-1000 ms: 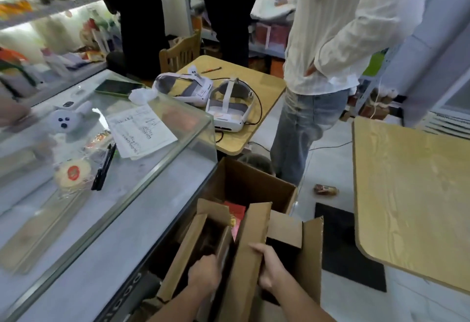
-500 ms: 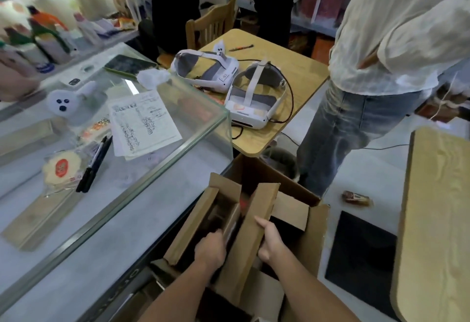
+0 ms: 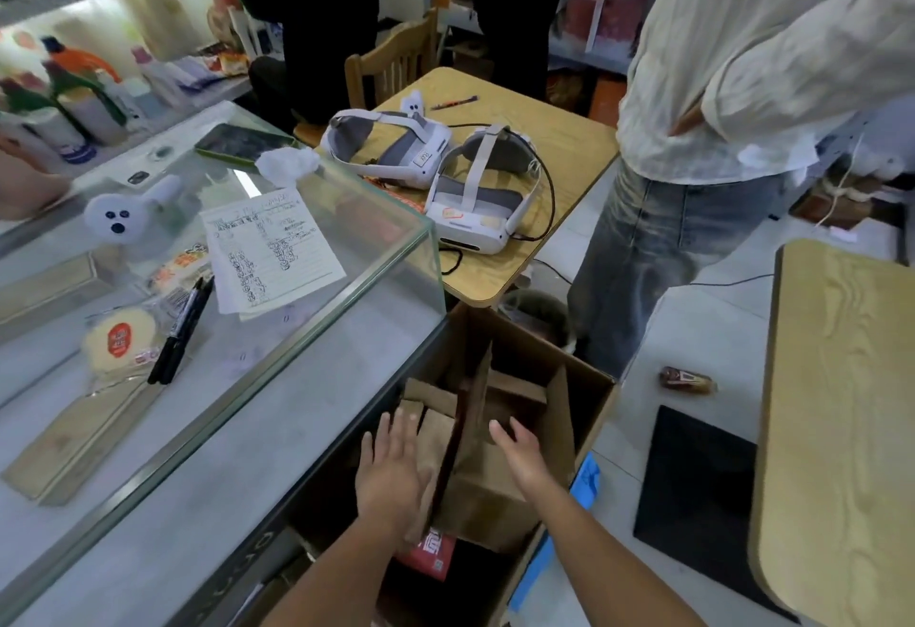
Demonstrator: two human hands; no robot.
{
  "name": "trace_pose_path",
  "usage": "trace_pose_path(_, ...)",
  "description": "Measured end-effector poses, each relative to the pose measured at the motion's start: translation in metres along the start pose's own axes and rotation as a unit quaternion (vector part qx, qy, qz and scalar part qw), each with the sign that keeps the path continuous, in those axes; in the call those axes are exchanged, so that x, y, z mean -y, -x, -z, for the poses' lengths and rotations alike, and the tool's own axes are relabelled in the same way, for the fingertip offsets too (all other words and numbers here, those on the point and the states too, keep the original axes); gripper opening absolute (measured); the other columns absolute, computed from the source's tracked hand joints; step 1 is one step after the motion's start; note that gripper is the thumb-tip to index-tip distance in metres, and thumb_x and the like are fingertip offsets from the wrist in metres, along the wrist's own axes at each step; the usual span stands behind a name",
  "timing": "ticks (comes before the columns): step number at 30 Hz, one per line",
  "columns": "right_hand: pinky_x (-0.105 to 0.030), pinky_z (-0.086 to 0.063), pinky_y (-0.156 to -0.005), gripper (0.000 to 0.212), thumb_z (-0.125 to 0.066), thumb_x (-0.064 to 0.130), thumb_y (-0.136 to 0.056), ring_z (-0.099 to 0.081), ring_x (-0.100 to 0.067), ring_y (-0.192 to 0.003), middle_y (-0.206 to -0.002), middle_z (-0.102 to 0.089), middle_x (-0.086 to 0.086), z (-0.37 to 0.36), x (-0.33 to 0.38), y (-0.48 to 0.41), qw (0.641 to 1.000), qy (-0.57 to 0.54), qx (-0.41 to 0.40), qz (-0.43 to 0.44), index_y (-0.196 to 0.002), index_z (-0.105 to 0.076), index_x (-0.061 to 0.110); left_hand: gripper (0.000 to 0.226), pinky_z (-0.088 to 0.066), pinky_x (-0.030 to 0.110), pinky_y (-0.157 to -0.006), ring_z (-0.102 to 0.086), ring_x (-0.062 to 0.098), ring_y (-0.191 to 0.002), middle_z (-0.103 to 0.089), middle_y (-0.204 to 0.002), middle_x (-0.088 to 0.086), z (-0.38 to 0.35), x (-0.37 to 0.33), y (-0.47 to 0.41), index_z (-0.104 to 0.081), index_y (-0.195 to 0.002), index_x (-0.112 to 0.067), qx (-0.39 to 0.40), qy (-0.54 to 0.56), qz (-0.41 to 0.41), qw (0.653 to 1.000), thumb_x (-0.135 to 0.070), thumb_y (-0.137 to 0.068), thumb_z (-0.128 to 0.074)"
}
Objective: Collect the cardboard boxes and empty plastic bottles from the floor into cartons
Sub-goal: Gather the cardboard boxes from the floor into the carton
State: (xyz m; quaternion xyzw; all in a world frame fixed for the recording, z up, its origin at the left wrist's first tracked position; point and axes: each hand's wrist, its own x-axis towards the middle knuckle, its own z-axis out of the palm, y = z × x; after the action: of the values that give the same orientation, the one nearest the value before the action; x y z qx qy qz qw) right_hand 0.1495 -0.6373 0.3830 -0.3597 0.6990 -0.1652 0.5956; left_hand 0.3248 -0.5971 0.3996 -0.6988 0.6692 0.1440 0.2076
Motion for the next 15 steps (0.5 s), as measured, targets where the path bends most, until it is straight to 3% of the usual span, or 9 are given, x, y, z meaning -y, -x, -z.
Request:
trace_pose_path(2, -0.037, -0.013, -0.119, 0.073, -0.041, 0.054, -0.094, -0.007, -0.019, -0.147, -0.16, -0.007, 0.0, 0.003, -0.004, 0.012, 0.988, 0.131, -0.026, 0.074, -0.152, -0.014, 0.02, 0.067, 0.006, 0.044, -0.12, 0.02, 0.025, -0.145, 0.02, -0.159, 0.008, 0.006, 0.001, 0.005, 0.019, -0.149, -0.014, -0.001, -0.015, -0.029, 0.999, -0.049, -0.101, -0.012)
trace_pose_path(5, -0.035, 0.001, -0.119, 0.077, -0.031, 0.06, -0.094, 0.01, -0.017, -0.147, -0.161, 0.006, 0.0, 0.008, -0.021, 0.031, 0.921, 0.354, -0.088, 0.14, -0.153, -0.002, 0.02, 0.07, 0.005, 0.046, -0.12, 0.022, 0.027, -0.145, 0.023, -0.158, 0.008, 0.012, 0.003, 0.014, 0.018, -0.149, -0.015, -0.003, -0.044, -0.081, 0.996, -0.055, -0.099, -0.012)
trace_pose_path(7, -0.037, 0.007, -0.118, 0.082, -0.02, 0.068, -0.09, 0.014, -0.017, -0.147, -0.16, 0.011, -0.001, 0.01, -0.03, 0.05, 0.889, 0.42, -0.116, 0.139, -0.152, 0.003, 0.02, 0.073, 0.005, 0.047, -0.12, 0.023, 0.027, -0.144, 0.024, -0.157, 0.008, 0.013, 0.004, 0.022, 0.017, -0.15, -0.016, -0.016, -0.067, -0.11, 0.992, -0.058, -0.098, -0.011)
trace_pose_path(9, -0.039, 0.009, -0.118, 0.104, 0.003, 0.083, -0.071, 0.016, -0.018, -0.146, -0.16, 0.013, -0.002, 0.012, -0.04, 0.075, 0.88, 0.439, -0.134, 0.123, -0.152, 0.004, 0.019, 0.074, 0.006, 0.048, -0.12, 0.024, 0.027, -0.144, 0.025, -0.157, 0.008, 0.015, 0.001, 0.032, 0.017, -0.151, -0.017, -0.025, -0.096, -0.134, 0.986, -0.06, -0.097, -0.01)
trace_pose_path(12, -0.04, 0.007, -0.118, 0.131, 0.026, 0.087, -0.044, 0.012, -0.02, -0.147, -0.16, 0.01, -0.003, 0.013, -0.064, 0.114, 0.881, 0.431, -0.168, 0.101, -0.153, 0.002, 0.018, 0.074, 0.008, 0.046, -0.119, 0.021, 0.026, -0.145, 0.023, -0.157, 0.006, 0.015, -0.012, 0.054, 0.014, -0.152, -0.015, -0.032, -0.121, -0.201, 0.971, -0.059, -0.098, -0.014)
trace_pose_path(15, -0.038, 0.008, -0.117, 0.147, 0.042, 0.083, -0.028, 0.009, -0.018, -0.148, -0.16, 0.008, -0.003, 0.018, -0.096, 0.153, 0.898, 0.379, -0.214, 0.059, -0.153, 0.001, 0.019, 0.072, 0.008, 0.044, -0.118, 0.002, 0.027, -0.148, 0.023, -0.158, 0.004, 0.011, -0.035, 0.079, -0.008, -0.154, -0.012, -0.1, -0.095, -0.289, 0.947, -0.053, -0.098, -0.025)
